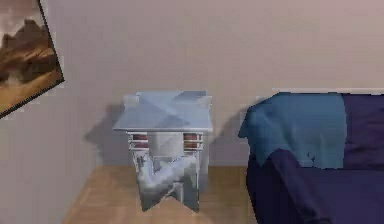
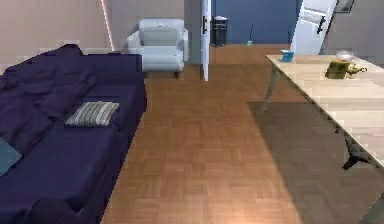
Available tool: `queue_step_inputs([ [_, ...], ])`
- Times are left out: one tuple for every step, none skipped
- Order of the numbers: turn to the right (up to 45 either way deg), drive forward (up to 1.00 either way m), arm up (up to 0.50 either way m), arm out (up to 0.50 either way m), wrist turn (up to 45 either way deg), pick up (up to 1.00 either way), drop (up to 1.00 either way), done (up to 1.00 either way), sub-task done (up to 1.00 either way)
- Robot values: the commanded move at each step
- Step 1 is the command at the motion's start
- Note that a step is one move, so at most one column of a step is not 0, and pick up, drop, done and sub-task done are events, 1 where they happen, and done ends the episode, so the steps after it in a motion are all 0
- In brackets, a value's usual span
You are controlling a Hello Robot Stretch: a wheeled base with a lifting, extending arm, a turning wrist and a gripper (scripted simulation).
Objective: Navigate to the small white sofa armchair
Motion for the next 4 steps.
queue_step_inputs([
  [45.0,0.00,0.00,0.00,0.0,0.00,0.00,0.00,0.00],
  [45.0,0.00,0.00,0.00,0.0,0.00,0.00,0.00,0.00],
  [0.0,1.00,0.00,0.00,0.0,0.00,0.00,0.00,0.00],
  [0.0,1.00,0.00,0.00,0.0,0.00,0.00,0.00,0.00],
])
